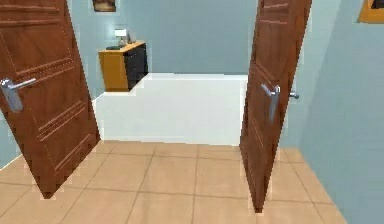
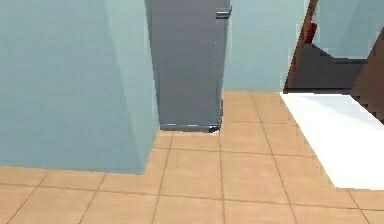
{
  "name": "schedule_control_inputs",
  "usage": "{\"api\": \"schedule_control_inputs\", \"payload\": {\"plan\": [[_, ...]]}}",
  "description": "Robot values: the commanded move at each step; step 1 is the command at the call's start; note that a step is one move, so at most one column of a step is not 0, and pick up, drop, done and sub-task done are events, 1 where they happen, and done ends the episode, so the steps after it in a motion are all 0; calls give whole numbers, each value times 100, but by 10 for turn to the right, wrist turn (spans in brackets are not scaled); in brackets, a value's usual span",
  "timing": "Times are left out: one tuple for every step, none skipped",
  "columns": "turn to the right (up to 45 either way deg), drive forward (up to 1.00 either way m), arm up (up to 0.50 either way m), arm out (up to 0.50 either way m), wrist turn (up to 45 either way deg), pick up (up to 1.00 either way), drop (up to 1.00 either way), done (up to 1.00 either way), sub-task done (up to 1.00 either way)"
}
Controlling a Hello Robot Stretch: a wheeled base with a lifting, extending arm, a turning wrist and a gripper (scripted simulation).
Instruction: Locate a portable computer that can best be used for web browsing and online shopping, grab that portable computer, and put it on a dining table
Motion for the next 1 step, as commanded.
{"api": "schedule_control_inputs", "payload": {"plan": [[-30,0,0,0,0,0,0,0,0]]}}
